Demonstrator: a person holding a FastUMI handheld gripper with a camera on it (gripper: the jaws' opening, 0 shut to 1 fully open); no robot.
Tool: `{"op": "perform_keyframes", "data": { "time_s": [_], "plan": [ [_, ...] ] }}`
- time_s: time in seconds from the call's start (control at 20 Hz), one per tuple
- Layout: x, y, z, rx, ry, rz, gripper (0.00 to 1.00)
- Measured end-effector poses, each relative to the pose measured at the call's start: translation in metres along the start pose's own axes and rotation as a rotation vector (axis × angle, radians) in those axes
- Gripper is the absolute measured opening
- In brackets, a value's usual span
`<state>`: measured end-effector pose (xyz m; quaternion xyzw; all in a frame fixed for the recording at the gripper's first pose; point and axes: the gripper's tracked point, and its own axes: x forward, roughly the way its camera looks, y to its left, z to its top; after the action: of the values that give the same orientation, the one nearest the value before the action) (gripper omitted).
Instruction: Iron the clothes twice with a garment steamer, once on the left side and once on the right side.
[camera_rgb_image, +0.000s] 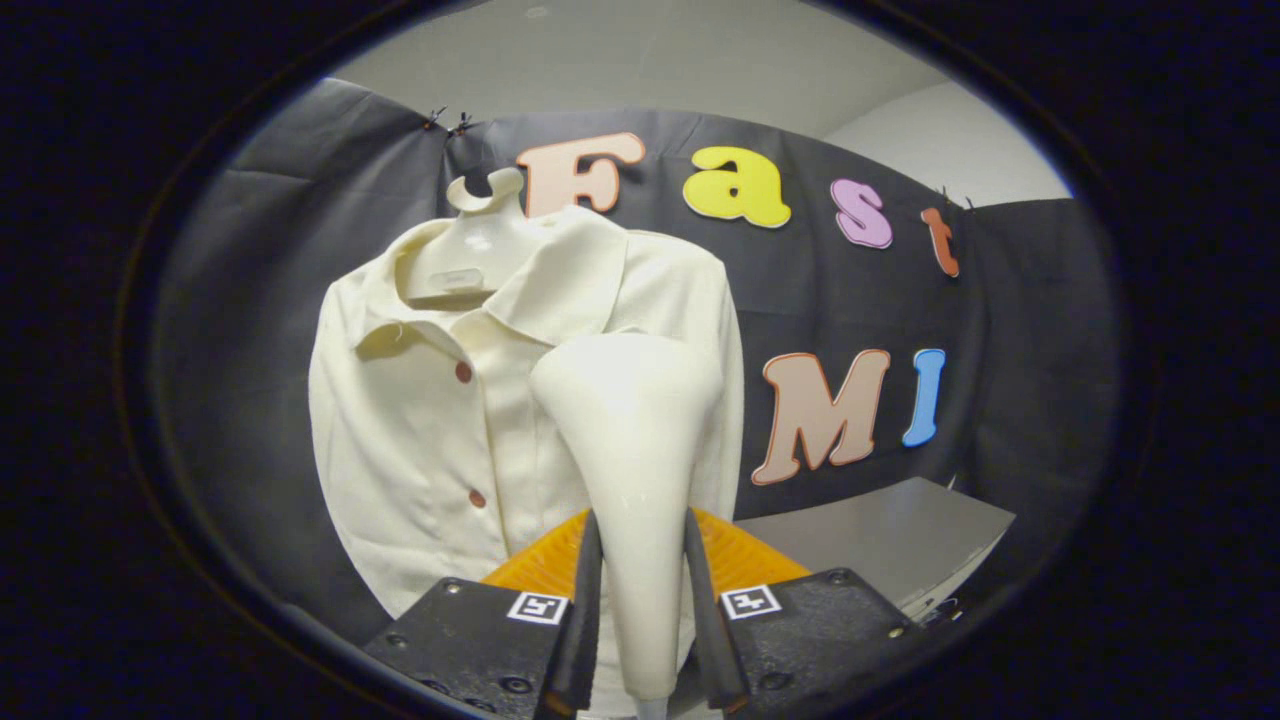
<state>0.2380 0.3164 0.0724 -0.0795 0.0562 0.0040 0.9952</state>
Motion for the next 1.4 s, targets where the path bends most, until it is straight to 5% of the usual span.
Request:
{"op": "perform_keyframes", "data": {
  "time_s": [1.4],
  "plan": [
    [-0.011, -0.002, -0.22, -0.03, 0.302, -0.031, 0.42]
  ]
}}
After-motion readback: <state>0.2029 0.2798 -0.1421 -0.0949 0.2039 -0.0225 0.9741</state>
